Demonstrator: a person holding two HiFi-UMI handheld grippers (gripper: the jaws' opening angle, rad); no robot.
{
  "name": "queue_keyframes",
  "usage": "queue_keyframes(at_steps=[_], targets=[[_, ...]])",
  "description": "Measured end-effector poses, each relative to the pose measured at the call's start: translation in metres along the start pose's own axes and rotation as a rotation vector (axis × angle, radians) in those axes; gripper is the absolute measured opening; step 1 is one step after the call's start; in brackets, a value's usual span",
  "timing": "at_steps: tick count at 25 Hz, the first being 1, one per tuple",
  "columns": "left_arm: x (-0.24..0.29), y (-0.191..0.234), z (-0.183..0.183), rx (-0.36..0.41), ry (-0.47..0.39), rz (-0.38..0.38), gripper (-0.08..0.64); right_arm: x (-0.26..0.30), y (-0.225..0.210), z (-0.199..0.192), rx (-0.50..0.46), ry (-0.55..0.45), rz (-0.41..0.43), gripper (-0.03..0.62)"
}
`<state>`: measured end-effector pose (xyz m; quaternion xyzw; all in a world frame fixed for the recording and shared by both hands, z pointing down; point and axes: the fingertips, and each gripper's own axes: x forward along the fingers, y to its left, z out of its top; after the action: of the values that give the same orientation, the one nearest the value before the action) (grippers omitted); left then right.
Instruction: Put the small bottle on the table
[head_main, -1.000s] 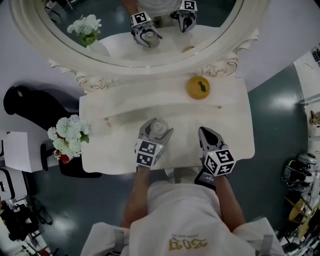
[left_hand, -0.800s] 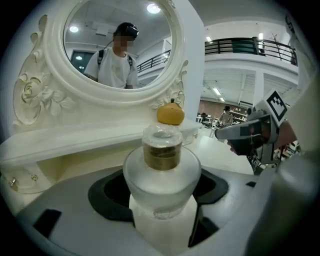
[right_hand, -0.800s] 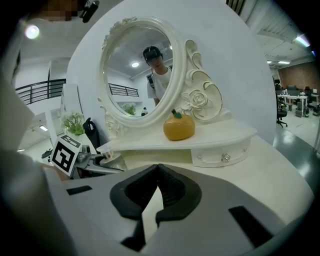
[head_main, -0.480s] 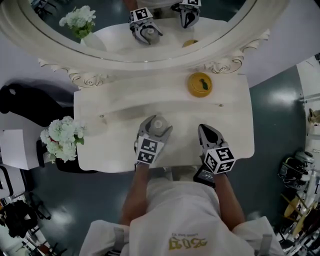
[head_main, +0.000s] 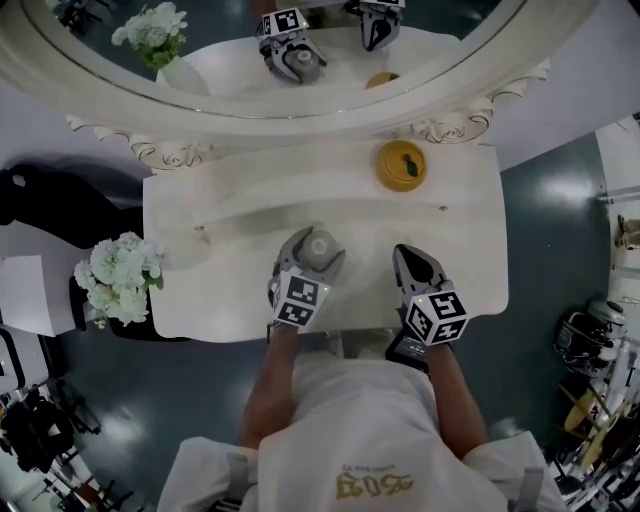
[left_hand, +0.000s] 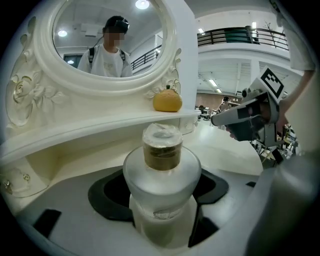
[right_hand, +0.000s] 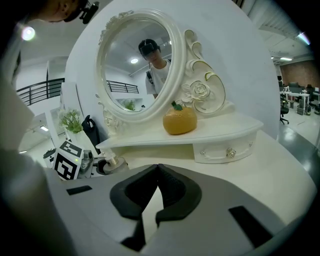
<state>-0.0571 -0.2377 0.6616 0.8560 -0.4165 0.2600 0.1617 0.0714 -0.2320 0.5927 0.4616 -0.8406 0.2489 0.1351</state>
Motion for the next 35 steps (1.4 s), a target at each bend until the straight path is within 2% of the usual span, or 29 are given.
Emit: queue_keyframes(at_steps=[8, 18, 23, 29, 35], targets=[[0.000, -0.001, -0.002, 0.036, 0.006, 0.025, 0.350, -0.004, -0.005, -0.002, 0.007, -0.001, -0.007, 0.012], [0.000, -0.002, -0.006, 0.033, 0.016, 0.035, 0.350, -0.011, -0.001, 0.000, 0.011, -0.020, -0.008, 0.012], [-0.002, -0.001, -0.004, -0.010, 0.017, 0.032, 0.353, -0.016, 0.002, 0.006, 0.013, -0.043, -0.008, 0.012], [-0.010, 0.003, -0.010, -0.175, 0.000, 0.031, 0.407, -0.028, 0.008, 0.011, 0.002, -0.067, -0.015, 0.012], [-0.026, 0.001, -0.005, -0.214, -0.040, 0.032, 0.391, -0.039, 0.021, 0.019, -0.013, -0.100, -0.017, 0.012]])
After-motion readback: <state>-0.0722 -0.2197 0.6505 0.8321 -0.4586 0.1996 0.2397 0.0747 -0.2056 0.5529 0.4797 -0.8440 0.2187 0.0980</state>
